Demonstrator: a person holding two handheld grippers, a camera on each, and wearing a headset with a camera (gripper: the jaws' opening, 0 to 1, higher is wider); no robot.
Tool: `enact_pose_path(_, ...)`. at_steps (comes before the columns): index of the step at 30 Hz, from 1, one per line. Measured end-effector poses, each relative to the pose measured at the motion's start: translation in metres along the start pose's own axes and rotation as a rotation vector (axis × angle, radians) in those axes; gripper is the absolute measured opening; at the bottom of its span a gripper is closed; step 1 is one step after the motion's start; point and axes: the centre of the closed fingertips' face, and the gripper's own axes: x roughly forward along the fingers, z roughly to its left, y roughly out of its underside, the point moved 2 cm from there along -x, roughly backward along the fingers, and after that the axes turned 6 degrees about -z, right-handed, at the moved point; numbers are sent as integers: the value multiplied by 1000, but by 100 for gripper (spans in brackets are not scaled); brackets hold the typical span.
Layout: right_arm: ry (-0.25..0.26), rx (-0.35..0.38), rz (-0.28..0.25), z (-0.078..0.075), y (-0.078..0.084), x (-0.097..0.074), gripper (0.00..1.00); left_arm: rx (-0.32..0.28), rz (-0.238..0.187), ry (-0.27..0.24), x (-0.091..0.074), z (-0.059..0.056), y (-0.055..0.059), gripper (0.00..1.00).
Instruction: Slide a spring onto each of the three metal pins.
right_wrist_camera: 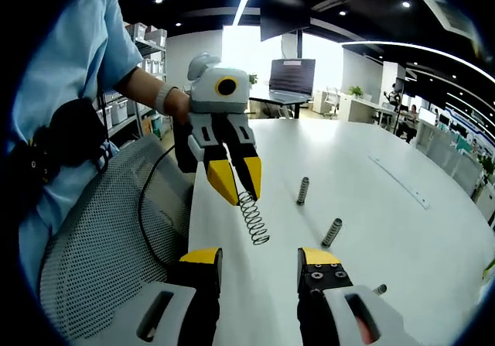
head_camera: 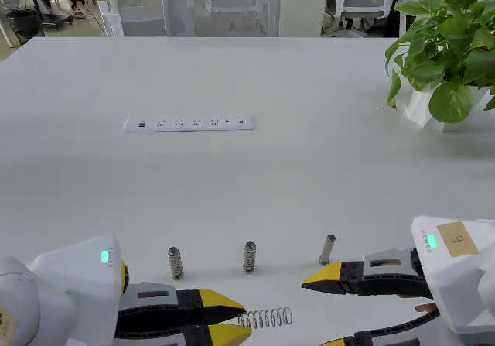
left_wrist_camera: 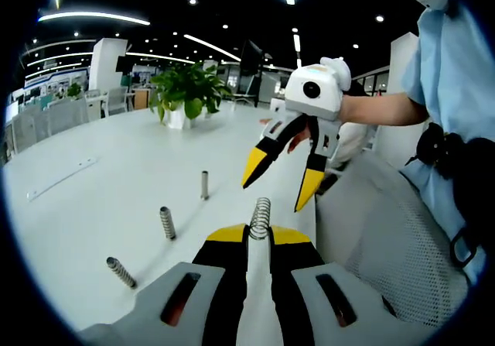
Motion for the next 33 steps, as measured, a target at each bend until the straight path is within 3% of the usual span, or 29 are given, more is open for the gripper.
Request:
enact_pose_path(11,-42,-23,-17,6,-1,2,15,-21,-2,47,1,-9,2,6)
enact_pose_path(33,-83,-46,-5,11,-1,5,6,-45,-17,63,1,-13,4,6)
